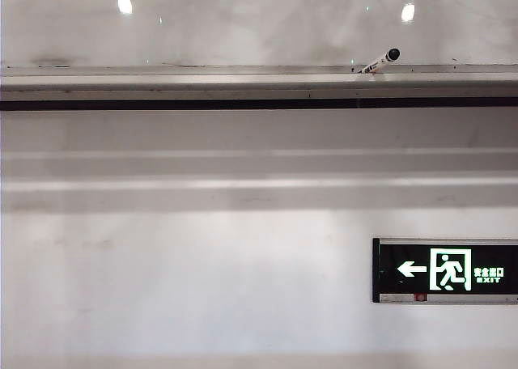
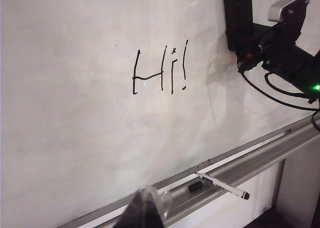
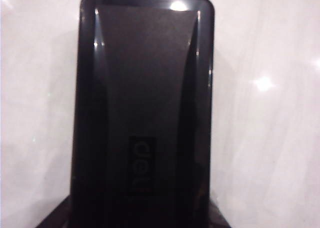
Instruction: Wipe the whiteboard clean using the black magnetic whiteboard eraser attached to the whiteboard.
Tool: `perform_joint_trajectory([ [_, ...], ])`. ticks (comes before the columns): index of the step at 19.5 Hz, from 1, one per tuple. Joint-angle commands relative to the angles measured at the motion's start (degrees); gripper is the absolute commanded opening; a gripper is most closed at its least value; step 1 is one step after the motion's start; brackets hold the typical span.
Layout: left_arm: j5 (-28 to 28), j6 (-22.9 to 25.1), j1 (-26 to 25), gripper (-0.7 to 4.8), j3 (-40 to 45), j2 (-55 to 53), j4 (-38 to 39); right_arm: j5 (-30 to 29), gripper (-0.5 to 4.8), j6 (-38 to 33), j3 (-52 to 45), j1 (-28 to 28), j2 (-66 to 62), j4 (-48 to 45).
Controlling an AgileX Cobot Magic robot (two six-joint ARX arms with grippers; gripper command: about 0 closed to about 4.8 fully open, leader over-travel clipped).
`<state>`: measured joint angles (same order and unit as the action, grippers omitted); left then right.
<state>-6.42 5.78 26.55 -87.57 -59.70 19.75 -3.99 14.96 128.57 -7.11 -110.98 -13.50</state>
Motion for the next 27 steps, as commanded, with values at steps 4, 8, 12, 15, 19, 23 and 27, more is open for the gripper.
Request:
perform_joint_trajectory([
  [4, -0.24, -0.22, 0.07, -0.06, -0.17, 0.17, -0.63, -2.34, 0.66, 10.84, -0.13, -7.13, -1.2, 11.23],
  [8, -0.46, -0.22, 0.07, -0.06, -0.17, 0.17, -0.55, -2.1, 0.66, 11.96, -0.13, -10.8, -3.5, 16.13],
  [12, -0.46, -0.22, 0.09, -0.06, -0.17, 0.17, -0.61, -2.03, 0.62, 17.46, -0.15, -14.32, -5.62, 22.8],
  [15, -0.48, -0.22, 0.09, -0.06, -0.17, 0.2, -0.55, 4.81, 0.62, 21.18, -0.15, -17.42, -7.58, 24.26],
  [19, -0.48, -0.22, 0.09, -0.06, -0.17, 0.22, -0.52, 21.59, 0.57, 21.11, -0.11, -19.26, -7.58, 14.88],
  [23, -0.48, -0.2, 0.09, -0.06, -0.17, 0.22, -0.55, 24.0, 0.57, 21.0, -0.04, -19.26, -6.75, 6.25],
  [27, -1.66, -0.22, 0.09, -0.06, -0.17, 0.24, -0.5, 20.31, 2.8, 21.07, 0.0, -19.39, -6.03, 6.34],
])
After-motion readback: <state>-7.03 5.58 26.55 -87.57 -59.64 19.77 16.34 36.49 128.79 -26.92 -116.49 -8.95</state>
